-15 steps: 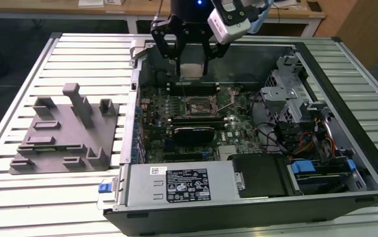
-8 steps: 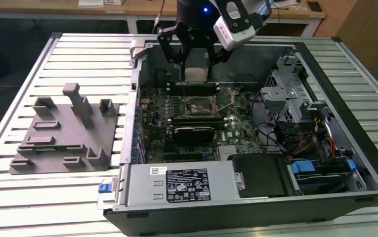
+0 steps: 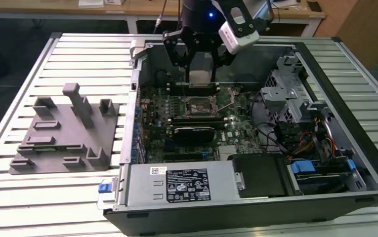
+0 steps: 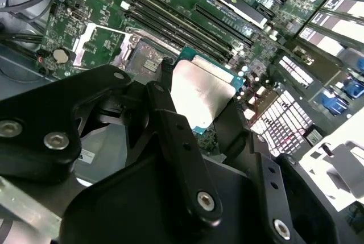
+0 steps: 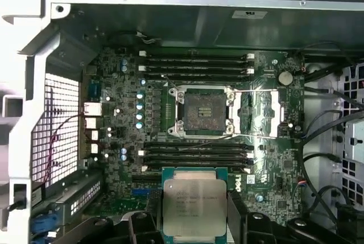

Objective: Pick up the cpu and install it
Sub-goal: 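Pick up the cpu and move it towards the insertion slot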

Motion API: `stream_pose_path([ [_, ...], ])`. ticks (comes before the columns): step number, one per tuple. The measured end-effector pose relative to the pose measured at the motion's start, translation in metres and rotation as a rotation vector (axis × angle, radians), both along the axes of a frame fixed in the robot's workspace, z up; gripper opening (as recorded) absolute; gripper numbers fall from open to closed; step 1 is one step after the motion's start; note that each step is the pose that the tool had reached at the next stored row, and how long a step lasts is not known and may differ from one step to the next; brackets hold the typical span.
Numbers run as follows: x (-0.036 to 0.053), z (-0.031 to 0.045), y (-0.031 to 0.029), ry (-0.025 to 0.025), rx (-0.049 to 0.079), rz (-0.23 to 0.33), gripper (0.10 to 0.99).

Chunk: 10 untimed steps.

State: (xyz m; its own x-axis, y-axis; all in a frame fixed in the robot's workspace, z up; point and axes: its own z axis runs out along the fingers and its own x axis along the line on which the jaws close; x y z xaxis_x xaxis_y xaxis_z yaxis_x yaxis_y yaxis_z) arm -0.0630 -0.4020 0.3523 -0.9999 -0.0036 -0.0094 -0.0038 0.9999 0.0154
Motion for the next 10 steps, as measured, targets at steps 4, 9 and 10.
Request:
stream_pose_path([
  [4, 0.0035, -0.0029, 0.0008, -0.0001, -0.001, 0.0, 0.541],
  [9, 0.0079, -0.0062, 0.0022, 0.0002, -0.005, 0.0, 0.541],
  [10, 0.0089, -0.007, 0.0025, 0.0004, -0.006, 0.0, 0.541],
])
